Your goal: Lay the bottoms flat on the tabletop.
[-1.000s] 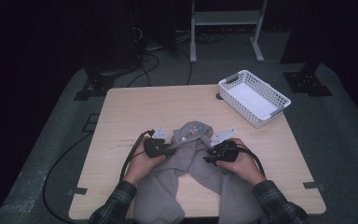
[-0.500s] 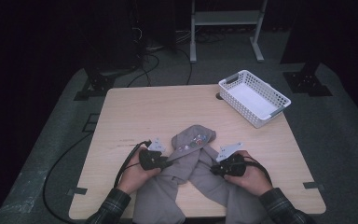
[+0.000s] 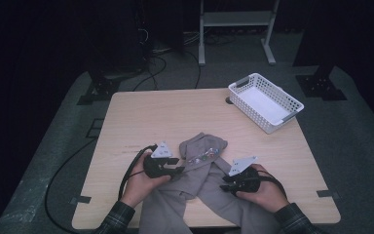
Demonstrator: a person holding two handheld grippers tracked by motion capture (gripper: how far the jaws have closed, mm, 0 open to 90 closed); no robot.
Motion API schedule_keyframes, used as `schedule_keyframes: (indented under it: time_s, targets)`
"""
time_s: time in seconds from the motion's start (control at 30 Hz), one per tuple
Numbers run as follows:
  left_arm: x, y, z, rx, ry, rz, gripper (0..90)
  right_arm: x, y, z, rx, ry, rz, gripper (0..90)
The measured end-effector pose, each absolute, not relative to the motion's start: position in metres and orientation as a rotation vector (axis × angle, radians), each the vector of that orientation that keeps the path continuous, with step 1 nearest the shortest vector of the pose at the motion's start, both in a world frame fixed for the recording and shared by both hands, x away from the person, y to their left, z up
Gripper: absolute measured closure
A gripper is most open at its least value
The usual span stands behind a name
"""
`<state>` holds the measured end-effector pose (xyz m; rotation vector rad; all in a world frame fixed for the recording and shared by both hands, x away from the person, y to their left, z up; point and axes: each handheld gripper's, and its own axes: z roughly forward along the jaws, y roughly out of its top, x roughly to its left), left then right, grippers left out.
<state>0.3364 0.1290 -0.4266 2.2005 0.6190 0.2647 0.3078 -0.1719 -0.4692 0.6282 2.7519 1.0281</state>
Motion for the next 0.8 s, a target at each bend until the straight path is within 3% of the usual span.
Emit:
schedule_keyframes:
  time_s: [0.17, 0.43, 0.63, 0.7, 0.77, 0.8]
  targets:
    - [0.341, 0.096, -0.418, 2.216, 0.558, 0.272, 50.2, 0.307, -0.172, -0.470, 0.628, 2.744, 1.030, 57.9]
    - [0.365, 0.057, -0.419, 2.220, 0.523, 0.281, 50.6, 0.307, -0.173, -0.470, 0.615, 2.744, 1.039, 56.2]
    - [0.382, 0.045, -0.431, 2.265, 0.550, 0.241, 62.4, 0.308, -0.172, -0.471, 0.627, 2.739, 1.043, 55.1]
    - [0.387, 0.046, -0.435, 2.269, 0.559, 0.218, 71.4, 0.308, -0.172, -0.471, 0.627, 2.738, 1.043, 55.1]
    - [0.390, 0.048, -0.438, 2.232, 0.577, 0.178, 86.5, 0.308, -0.172, -0.471, 0.631, 2.736, 1.046, 55.0]
    - [0.391, 0.049, -0.438, 2.219, 0.585, 0.160, 88.3, 0.308, -0.172, -0.471, 0.631, 2.736, 1.045, 55.0]
